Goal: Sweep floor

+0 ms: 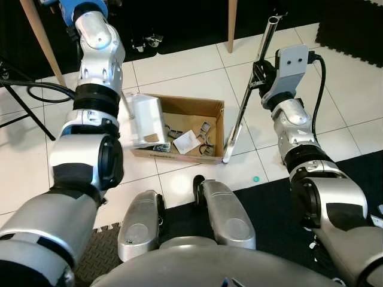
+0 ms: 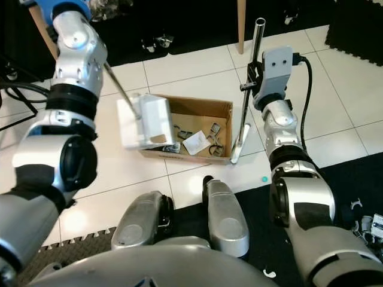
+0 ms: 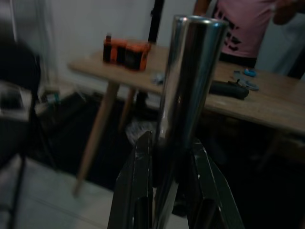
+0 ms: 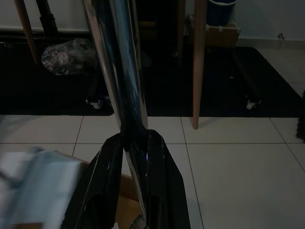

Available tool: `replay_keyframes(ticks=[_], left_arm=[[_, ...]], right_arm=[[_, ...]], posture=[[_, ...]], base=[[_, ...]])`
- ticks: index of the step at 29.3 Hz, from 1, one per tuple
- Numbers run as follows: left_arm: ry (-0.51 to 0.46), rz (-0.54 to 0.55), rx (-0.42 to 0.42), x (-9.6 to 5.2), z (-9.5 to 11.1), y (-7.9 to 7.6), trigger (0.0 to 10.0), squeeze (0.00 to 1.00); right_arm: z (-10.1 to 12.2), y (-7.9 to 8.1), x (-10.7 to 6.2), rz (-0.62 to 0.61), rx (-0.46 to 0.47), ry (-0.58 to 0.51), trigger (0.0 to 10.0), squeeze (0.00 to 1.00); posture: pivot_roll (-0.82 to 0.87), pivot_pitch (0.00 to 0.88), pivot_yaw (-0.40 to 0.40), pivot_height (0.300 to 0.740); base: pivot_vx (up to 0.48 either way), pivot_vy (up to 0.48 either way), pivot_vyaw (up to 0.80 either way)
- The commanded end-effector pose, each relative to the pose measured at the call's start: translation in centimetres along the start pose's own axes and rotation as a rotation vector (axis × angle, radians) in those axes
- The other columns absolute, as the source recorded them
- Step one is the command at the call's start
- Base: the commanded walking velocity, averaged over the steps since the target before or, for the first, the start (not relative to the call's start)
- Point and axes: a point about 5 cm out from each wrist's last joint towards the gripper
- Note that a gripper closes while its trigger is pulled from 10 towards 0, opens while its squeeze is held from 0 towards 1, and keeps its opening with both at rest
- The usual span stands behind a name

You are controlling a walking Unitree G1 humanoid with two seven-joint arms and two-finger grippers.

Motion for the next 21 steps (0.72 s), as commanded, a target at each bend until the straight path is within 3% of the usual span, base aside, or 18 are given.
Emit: replay_keyframes(ticks=[1, 5, 6, 8, 10, 15, 16, 18, 20, 21], left_arm=[[-0.042, -0.024, -0.164, 0.1, 2.1, -1.3, 10.0, 0.0], [-0.05, -0.004, -0.17, 0.3, 2.3, -0.9, 10.0, 0.0], [-0.075, -0.008, -0.102, 0.3, 2.3, -0.8, 10.0, 0.0], [-0.073, -0.016, -0.086, 0.2, 2.2, -1.0, 10.0, 0.0], [-0.085, -0.043, -0.014, -0.1, 1.8, -1.4, 10.0, 0.0], [-0.06, -0.07, -0.018, -0.3, 1.4, -1.8, 10.0, 0.0], [-0.03, -0.106, -0.033, -0.4, 1.2, -2.2, 10.0, 0.0], [0.069, -0.143, -0.156, -0.3, 0.8, -2.8, 10.0, 0.0], [0.069, -0.143, -0.156, -0.3, 0.8, -2.8, 10.0, 0.0], [0.106, -0.129, -0.202, -0.1, 0.7, -2.6, 10.0, 0.0]], right_arm=[[0.5, -0.2, 0.1, -0.003, -0.009, -0.026, 10.0, 0.0], [0.5, -0.2, 0.1, -0.003, -0.01, -0.025, 10.0, 0.0], [0.5, -0.2, 0.1, -0.002, -0.012, -0.024, 10.0, 0.0], [0.5, -0.2, 0.2, -0.001, -0.013, -0.024, 10.0, 0.0], [0.6, -0.2, 0.2, 0.002, -0.014, -0.026, 10.0, 0.0], [0.7, -0.2, 0.3, 0.003, -0.014, -0.028, 10.0, 0.0], [0.7, -0.2, 0.3, 0.002, -0.015, -0.028, 10.0, 0.0], [0.7, -0.3, 0.2, -0.001, -0.015, -0.027, 10.0, 0.0], [0.7, -0.3, 0.2, -0.001, -0.015, -0.027, 10.0, 0.0], [0.7, -0.4, 0.2, -0.003, -0.015, -0.027, 10.0, 0.0]], posture=[[-0.02, 0.063, -0.012, 0.74], [-0.02, 0.061, -0.015, 0.74], [-0.02, 0.061, -0.015, 0.74], [-0.02, 0.06, -0.017, 0.74], [-0.02, 0.057, -0.017, 0.74], [-0.02, 0.057, -0.017, 0.74], [-0.02, 0.056, -0.015, 0.74], [-0.02, 0.055, -0.014, 0.74], [-0.02, 0.055, -0.014, 0.74], [-0.02, 0.058, -0.012, 0.74]], base=[[0.0, 0.0, 0.0], [0.0, 0.0, 0.0], [0.0, 0.0, 0.0], [0.0, 0.0, 0.0], [0.0, 0.0, 0.0], [0.0, 0.0, 0.0], [0.0, 0.0, 0.0], [0.0, 0.0, 0.0], [0.0, 0.0, 0.0], [0.0, 0.0, 0.0]])
Point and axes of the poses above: a point about 5 cm out from each wrist's last joint towards the gripper, its own x axis pointing out of the wrist towards the gripper, its own z axis along the axis of the wrist's last joint, y = z × x, and after that the axes turned 1 degree about -x, right-handed
